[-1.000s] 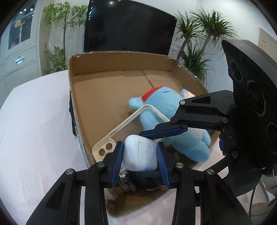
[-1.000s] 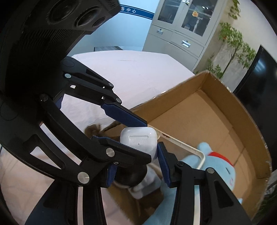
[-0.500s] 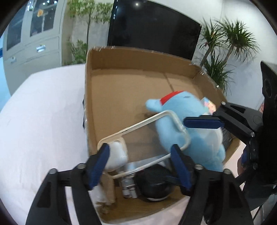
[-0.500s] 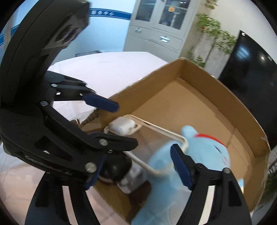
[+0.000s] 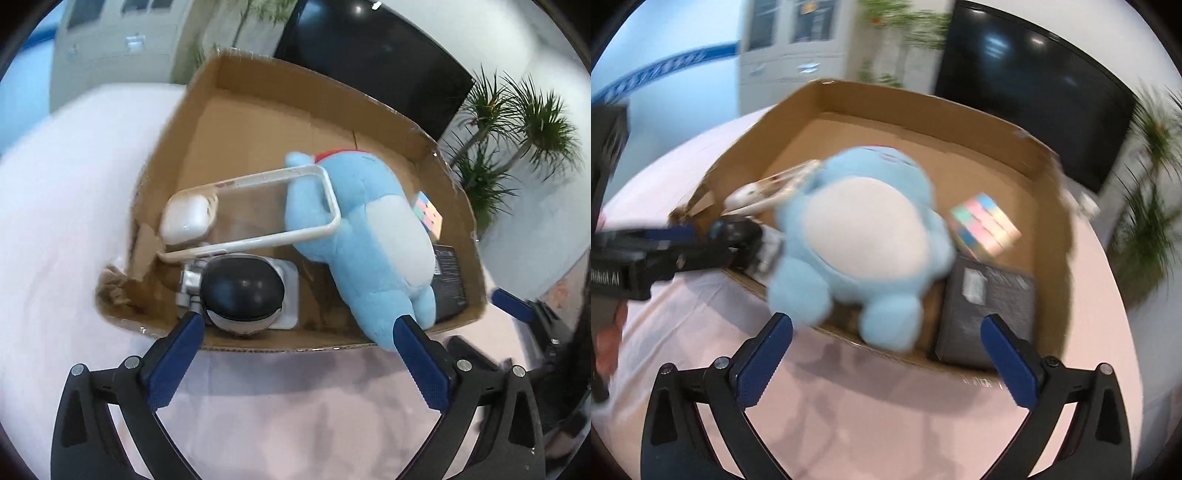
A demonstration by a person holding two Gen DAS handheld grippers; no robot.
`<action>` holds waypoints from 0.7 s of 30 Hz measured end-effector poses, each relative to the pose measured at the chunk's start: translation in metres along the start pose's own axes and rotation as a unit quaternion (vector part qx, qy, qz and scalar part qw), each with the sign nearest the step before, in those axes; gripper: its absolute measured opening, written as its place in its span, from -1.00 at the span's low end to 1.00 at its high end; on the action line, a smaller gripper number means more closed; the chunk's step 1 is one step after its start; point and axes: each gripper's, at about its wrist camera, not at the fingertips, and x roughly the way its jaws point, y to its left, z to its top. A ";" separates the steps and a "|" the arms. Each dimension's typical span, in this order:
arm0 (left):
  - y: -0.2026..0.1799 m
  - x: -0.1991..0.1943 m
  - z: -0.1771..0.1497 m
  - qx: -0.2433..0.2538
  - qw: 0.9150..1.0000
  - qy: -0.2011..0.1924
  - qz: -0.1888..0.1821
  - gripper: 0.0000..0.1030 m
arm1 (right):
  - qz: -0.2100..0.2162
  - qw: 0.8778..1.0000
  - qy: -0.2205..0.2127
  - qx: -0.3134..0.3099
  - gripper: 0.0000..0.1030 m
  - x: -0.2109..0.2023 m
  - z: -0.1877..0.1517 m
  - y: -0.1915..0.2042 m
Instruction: Organize objects
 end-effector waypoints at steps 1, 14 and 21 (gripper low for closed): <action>-0.008 -0.004 -0.006 0.016 1.000 -0.012 0.016 0.99 | -0.008 1.000 -0.007 0.023 0.98 -0.006 -0.010 -0.008; -0.042 -0.006 -0.056 0.060 0.997 -0.001 0.047 0.99 | -0.071 0.991 -0.032 0.112 0.98 -0.034 -0.051 -0.029; -0.037 0.000 -0.093 0.061 0.995 0.011 0.082 0.99 | -0.073 0.990 -0.013 0.117 0.98 -0.020 -0.077 -0.016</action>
